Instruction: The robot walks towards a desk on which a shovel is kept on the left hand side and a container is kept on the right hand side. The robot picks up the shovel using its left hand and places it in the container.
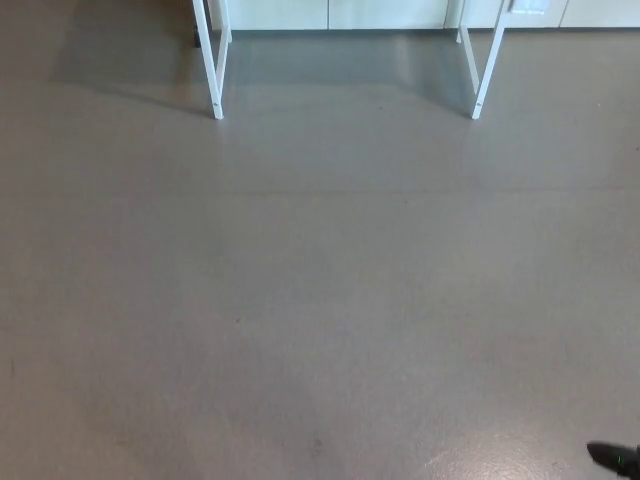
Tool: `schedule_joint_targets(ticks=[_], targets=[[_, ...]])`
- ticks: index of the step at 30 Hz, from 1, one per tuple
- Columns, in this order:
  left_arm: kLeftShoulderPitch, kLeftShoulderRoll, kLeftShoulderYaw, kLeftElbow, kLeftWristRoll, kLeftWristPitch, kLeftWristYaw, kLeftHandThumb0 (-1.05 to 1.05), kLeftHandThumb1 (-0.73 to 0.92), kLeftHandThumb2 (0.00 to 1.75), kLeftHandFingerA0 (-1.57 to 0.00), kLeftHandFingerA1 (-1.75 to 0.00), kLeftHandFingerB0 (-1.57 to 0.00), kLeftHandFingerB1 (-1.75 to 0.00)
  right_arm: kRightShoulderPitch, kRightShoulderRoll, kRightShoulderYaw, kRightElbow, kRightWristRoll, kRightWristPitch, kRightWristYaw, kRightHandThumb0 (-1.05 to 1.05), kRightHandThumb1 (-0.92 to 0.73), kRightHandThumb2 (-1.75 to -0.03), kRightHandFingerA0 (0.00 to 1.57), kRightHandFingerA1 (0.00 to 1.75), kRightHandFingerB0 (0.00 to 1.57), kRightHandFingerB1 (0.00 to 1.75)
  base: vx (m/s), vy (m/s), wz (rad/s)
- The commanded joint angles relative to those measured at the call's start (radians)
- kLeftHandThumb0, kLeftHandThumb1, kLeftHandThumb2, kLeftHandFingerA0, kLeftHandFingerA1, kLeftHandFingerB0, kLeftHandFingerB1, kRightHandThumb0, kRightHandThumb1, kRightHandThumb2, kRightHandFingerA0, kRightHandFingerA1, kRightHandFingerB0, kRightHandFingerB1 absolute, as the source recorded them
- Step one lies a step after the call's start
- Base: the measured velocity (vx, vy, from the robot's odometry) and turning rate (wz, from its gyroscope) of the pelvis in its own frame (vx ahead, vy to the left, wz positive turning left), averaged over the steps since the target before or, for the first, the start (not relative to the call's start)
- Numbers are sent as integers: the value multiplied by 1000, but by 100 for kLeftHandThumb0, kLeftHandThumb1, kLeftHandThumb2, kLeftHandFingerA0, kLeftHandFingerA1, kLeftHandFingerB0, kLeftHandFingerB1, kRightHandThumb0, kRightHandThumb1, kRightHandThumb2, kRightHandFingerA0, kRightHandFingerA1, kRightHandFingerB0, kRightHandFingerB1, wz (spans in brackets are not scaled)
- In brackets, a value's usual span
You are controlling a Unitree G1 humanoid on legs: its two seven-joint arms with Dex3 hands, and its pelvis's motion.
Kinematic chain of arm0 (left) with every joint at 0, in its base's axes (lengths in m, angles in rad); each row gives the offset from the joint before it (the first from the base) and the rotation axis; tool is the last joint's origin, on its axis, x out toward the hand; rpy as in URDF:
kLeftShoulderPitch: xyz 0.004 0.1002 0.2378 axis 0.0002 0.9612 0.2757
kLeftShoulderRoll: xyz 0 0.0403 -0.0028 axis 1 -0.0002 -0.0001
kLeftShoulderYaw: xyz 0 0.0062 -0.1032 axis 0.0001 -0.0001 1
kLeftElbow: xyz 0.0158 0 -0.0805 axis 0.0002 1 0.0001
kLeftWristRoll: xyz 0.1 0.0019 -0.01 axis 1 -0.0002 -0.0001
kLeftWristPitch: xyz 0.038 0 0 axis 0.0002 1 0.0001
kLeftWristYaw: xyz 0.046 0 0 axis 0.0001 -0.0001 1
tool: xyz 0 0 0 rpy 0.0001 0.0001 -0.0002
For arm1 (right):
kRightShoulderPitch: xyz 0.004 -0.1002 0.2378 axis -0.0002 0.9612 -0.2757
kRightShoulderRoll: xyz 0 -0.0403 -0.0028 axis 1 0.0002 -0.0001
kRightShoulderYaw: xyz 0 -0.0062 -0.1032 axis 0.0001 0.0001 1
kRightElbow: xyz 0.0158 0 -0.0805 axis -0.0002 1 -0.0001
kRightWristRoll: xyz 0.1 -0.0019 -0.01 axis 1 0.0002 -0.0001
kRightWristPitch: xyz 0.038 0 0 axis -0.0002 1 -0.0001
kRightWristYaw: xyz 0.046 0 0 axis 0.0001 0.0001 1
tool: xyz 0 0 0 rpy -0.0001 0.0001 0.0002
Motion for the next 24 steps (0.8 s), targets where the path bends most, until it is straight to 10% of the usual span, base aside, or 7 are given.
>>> schedule_joint_targets(ticks=[1, 22, 24], targets=[[46, 9, 51, -83, -111, -113, -117, -16, 52, 56, -44, -39, -38, -33, 46, -19, -37, -113, 65, -51, 57, -9, -56, -56, 52, 53, 38, 45, 0, 0, 0], [91, 26, 27, -136, -58, -135, -106, -18, 47, 54, -45, -38, -36, -33, 60, -21, -35, -128, 49, -42, 71, -10, -55, -55, 53, 54, 39, 45, 0, 11, 8], [90, 25, 27, -129, -62, -139, -107, -20, 46, 54, -46, -38, -36, -33, 62, -21, -35, -132, 56, -37, 76, -9, -36, -85, 45, 65, 30, 57, -27, 52, -4]])
